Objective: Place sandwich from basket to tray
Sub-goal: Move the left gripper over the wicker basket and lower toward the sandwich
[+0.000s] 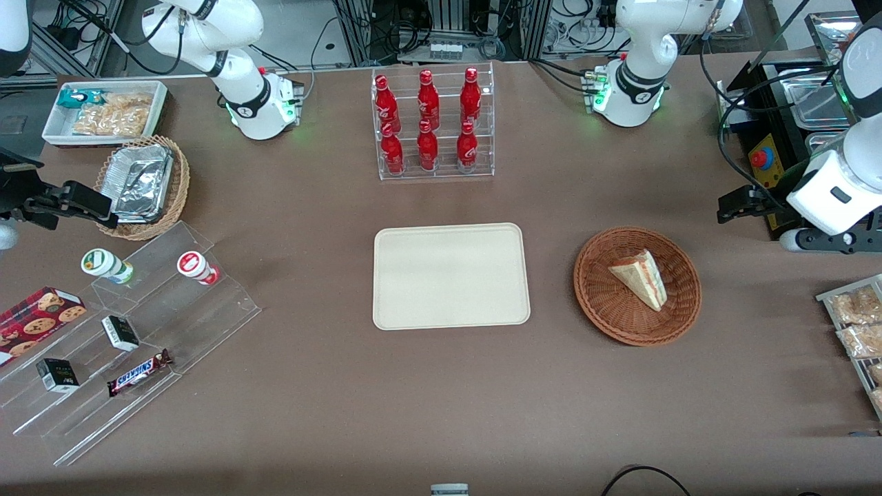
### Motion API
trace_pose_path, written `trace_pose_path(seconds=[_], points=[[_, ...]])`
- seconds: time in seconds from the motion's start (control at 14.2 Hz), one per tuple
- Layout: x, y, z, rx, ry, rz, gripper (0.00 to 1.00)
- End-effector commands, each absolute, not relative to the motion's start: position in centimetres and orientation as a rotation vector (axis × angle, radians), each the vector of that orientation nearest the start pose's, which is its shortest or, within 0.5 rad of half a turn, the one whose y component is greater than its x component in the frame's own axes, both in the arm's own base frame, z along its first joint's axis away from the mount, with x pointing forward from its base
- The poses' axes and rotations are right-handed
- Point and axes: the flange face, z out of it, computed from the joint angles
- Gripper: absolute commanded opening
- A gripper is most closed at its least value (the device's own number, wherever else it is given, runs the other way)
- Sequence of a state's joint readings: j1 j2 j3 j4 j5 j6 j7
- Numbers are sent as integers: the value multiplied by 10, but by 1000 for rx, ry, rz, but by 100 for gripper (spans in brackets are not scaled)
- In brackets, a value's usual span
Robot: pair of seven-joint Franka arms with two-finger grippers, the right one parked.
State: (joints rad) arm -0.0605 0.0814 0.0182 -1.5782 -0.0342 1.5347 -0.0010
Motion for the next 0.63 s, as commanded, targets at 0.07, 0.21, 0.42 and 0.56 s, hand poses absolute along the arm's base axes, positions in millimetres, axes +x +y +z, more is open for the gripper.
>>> trace_pose_path(seconds=[0.07,0.21,0.42,0.56], points=[[570,-25,578,-3155,74,185,100],[570,-25,571,-3152,74,209,100],[577,-26,543,-3147,75,242,100],[577,-25,513,-3132,78,253,100]])
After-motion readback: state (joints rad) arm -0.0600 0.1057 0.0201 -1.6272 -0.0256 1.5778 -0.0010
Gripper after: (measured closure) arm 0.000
